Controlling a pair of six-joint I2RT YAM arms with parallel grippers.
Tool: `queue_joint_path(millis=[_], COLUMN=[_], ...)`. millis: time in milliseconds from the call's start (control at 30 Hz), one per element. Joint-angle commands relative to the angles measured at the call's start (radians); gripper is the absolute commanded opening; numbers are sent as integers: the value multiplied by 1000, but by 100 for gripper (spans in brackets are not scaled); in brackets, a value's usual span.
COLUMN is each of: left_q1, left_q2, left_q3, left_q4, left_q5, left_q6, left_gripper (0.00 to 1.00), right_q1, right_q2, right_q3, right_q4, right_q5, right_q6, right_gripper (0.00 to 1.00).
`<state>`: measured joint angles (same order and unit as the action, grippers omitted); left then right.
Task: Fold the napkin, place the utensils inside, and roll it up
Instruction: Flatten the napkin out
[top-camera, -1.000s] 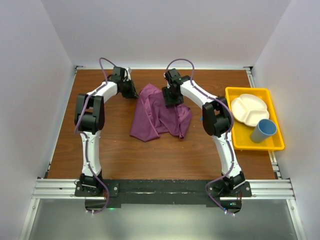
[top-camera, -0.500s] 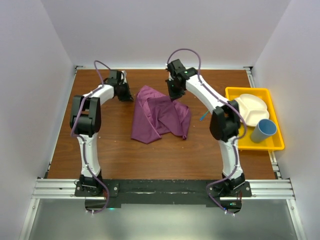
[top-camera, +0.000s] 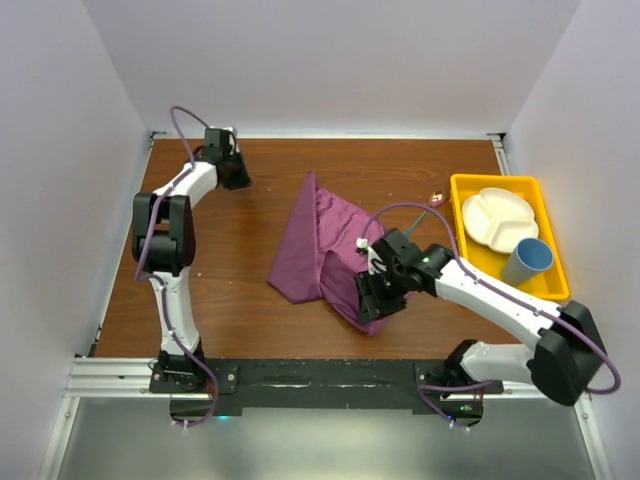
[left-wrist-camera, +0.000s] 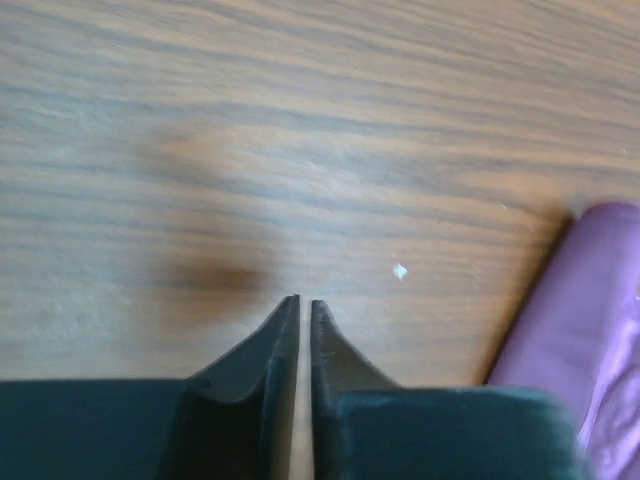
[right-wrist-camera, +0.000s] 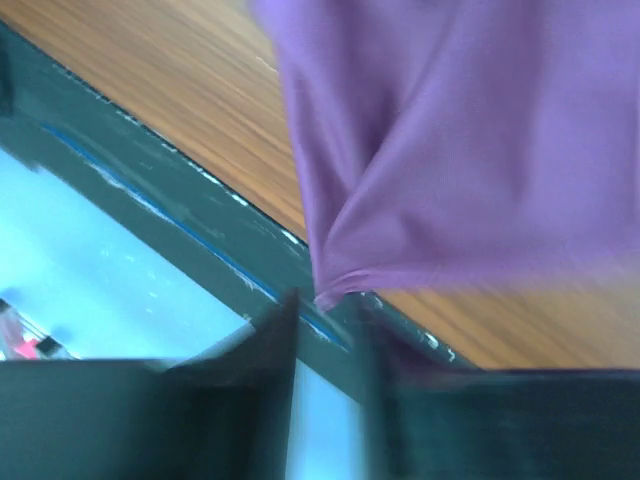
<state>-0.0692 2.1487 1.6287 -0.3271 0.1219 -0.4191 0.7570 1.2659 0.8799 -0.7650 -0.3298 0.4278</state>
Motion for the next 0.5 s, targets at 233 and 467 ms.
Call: queue_joint_path(millis=[233,467], left_q1=[-308,-394], left_q2=[-202,-66], left_q3=[-153,-29], left_q4=[48,59], left_q5=[-42,-244], left_q6=[123,161], left_gripper=[67,69], right_q1=[-255,-301], right_q2=[78,332], right_q3=[272,450], right_q4=[-91,-85], right_q5=[417,535], right_q6=[73,-4], right_gripper=[93,93])
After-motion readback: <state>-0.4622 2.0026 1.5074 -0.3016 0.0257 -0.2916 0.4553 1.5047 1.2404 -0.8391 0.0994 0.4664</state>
